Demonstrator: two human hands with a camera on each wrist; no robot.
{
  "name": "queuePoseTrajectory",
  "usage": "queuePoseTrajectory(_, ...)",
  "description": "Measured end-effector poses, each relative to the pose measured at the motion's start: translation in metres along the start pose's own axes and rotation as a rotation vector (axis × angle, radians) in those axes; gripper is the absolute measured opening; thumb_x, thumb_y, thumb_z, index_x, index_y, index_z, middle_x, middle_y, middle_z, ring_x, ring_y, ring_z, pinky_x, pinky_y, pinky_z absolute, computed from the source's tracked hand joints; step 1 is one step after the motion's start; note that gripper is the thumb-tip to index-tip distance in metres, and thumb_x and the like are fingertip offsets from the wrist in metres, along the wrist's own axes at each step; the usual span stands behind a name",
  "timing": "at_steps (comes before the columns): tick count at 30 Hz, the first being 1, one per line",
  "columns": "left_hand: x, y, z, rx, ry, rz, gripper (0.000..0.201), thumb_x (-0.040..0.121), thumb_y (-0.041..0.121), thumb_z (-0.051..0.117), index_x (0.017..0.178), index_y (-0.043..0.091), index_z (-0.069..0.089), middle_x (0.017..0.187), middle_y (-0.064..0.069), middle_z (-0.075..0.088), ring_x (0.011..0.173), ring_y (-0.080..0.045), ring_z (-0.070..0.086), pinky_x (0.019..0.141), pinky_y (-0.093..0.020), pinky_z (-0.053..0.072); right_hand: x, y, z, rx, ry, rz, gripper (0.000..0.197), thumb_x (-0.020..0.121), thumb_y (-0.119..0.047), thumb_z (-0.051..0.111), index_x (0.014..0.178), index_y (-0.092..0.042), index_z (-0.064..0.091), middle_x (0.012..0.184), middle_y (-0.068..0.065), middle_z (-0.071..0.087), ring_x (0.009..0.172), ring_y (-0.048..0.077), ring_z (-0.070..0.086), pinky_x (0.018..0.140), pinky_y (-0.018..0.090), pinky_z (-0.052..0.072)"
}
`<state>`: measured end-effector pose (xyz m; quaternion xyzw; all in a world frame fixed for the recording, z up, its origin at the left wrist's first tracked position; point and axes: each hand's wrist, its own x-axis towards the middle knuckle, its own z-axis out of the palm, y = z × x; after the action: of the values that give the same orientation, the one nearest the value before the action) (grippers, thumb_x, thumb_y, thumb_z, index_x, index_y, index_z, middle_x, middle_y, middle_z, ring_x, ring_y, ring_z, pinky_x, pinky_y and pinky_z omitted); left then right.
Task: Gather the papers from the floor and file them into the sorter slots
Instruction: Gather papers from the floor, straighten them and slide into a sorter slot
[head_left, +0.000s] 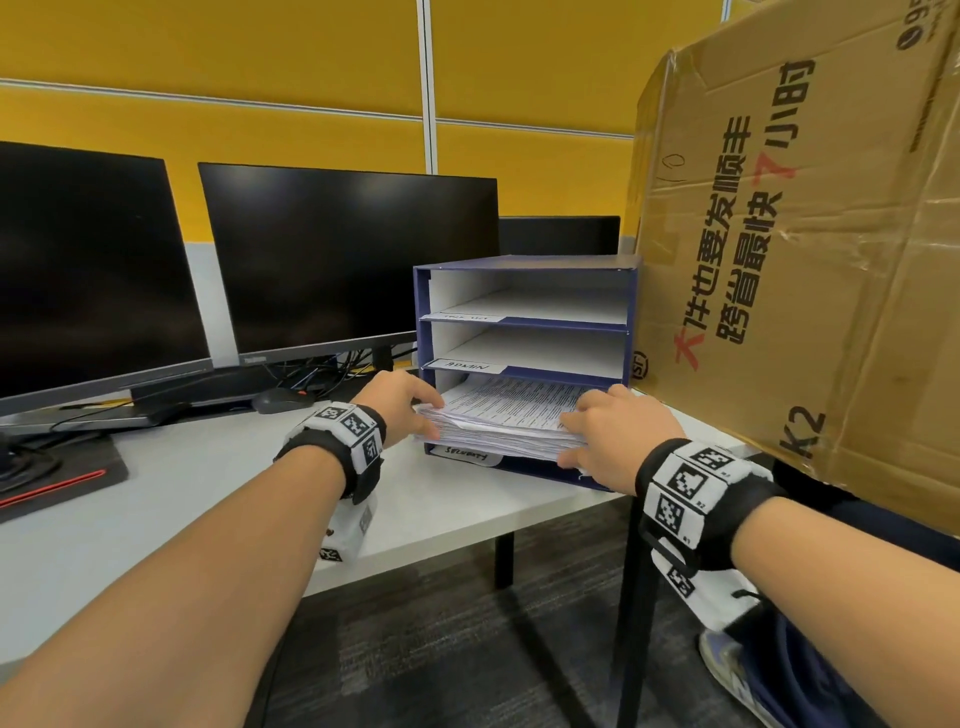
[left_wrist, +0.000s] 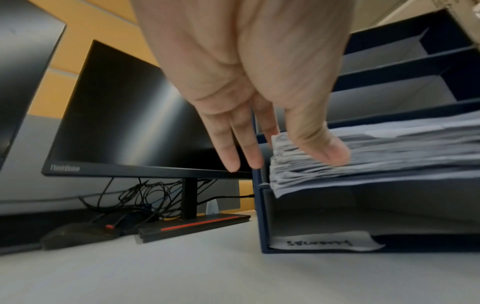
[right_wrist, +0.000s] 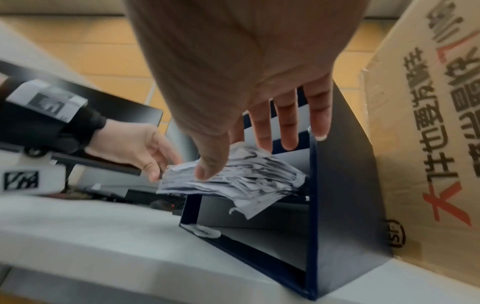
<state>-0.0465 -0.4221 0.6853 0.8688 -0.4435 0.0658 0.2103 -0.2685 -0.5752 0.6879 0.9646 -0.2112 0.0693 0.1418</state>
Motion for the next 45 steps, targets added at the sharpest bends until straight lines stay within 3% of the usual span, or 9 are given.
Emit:
queuePoseTrajectory(2, -0.002, -0.001, -0.003, 0.063, -0.011, 0.014, 0.047, 0.068, 0.023, 0.086, 0.112, 0.021, 0.070, 0.104, 0.003, 0.062, 0.093, -0.017, 0.059, 0.089, -0.032, 0.051, -0.004, 0.000, 0.004, -0.075, 0.048, -0.062, 0.049, 0.088, -0.056, 0.050, 0.128, -0.028, 0.050, 0.129, -0.001, 0.049, 0.117, 0.024, 0.044, 0.092, 0.038, 0.042)
queuePoseTrajectory(7, -0.003, 0.003, -0.004, 0.181, 0.001, 0.038, 0.048, 0.066, 0.022, 0.088, 0.109, 0.020, 0.067, 0.104, 0.004, 0.059, 0.091, -0.015, 0.054, 0.087, -0.032, 0.051, -0.003, -0.007, 0.010, -0.111, 0.076, -0.100, 0.049, 0.089, -0.045, 0.057, 0.132, -0.023, 0.045, 0.122, 0.003, 0.049, 0.113, 0.024, 0.045, 0.085, 0.035, 0.044)
queuePoseTrajectory(13, 0.000, 0.005, 0.001, 0.233, 0.026, 0.036, 0.033, 0.071, 0.021, 0.084, 0.098, 0.022, 0.066, 0.102, 0.001, 0.062, 0.090, -0.019, 0.057, 0.083, -0.032, 0.053, 0.001, -0.010, 0.016, -0.057, 0.078, -0.044, 0.033, 0.092, -0.030, 0.056, 0.123, -0.022, 0.051, 0.115, 0.005, 0.048, 0.104, 0.025, 0.049, 0.072, 0.034, 0.046)
queuePoseTrajectory(19, 0.004, 0.005, 0.005, 0.223, 0.015, 0.019, 0.029, 0.072, 0.019, 0.083, 0.095, 0.022, 0.066, 0.100, -0.001, 0.063, 0.092, -0.020, 0.059, 0.082, -0.030, 0.052, 0.008, -0.009, 0.015, -0.044, 0.052, -0.012, 0.027, 0.090, -0.028, 0.059, 0.116, -0.023, 0.056, 0.109, 0.004, 0.048, 0.101, 0.025, 0.051, 0.063, 0.032, 0.042)
queuePoseTrajectory(27, 0.015, 0.006, 0.010, 0.196, 0.000, 0.002, 0.030, 0.074, 0.019, 0.082, 0.101, 0.020, 0.069, 0.106, -0.004, 0.063, 0.095, -0.022, 0.060, 0.088, -0.032, 0.052, 0.019, -0.004, 0.011, -0.008, 0.000, 0.051, 0.035, 0.090, -0.029, 0.059, 0.125, -0.027, 0.056, 0.113, 0.003, 0.048, 0.107, 0.025, 0.053, 0.072, 0.035, 0.046)
queuePoseTrajectory(32, 0.026, 0.010, 0.016, 0.204, -0.015, 0.011, 0.030, 0.082, 0.018, 0.074, 0.111, 0.015, 0.068, 0.108, -0.006, 0.065, 0.104, -0.024, 0.058, 0.095, -0.034, 0.050, 0.029, 0.000, 0.013, -0.009, -0.010, 0.091, 0.031, 0.090, -0.022, 0.055, 0.121, -0.026, 0.059, 0.107, 0.004, 0.048, 0.099, 0.026, 0.058, 0.068, 0.034, 0.045)
queuePoseTrajectory(36, 0.036, 0.014, 0.018, 0.227, -0.031, 0.004, 0.025, 0.085, 0.017, 0.070, 0.110, 0.013, 0.069, 0.108, -0.008, 0.066, 0.104, -0.026, 0.059, 0.093, -0.034, 0.051, 0.037, 0.003, 0.014, -0.013, -0.019, 0.111, 0.025, 0.091, -0.016, 0.055, 0.114, -0.021, 0.061, 0.097, 0.003, 0.044, 0.092, 0.027, 0.061, 0.068, 0.034, 0.047)
queuePoseTrajectory(41, 0.047, 0.017, 0.019, 0.283, -0.028, 0.000, 0.006, 0.086, 0.013, 0.066, 0.092, 0.013, 0.068, 0.097, -0.009, 0.066, 0.099, -0.029, 0.062, 0.087, -0.032, 0.053, 0.044, 0.004, 0.020, -0.060, 0.033, 0.113, 0.018, 0.090, -0.013, 0.057, 0.106, -0.016, 0.063, 0.101, 0.005, 0.060, 0.090, 0.028, 0.063, 0.067, 0.034, 0.046)
queuePoseTrajectory(45, 0.055, 0.016, 0.021, 0.318, -0.010, 0.003, 0.021, 0.086, 0.012, 0.066, 0.106, 0.015, 0.072, 0.104, -0.010, 0.069, 0.100, -0.030, 0.062, 0.089, -0.037, 0.054, 0.047, 0.006, 0.023, -0.062, 0.047, 0.122, 0.016, 0.091, -0.014, 0.055, 0.104, -0.016, 0.064, 0.098, 0.006, 0.065, 0.088, 0.029, 0.065, 0.066, 0.033, 0.046)
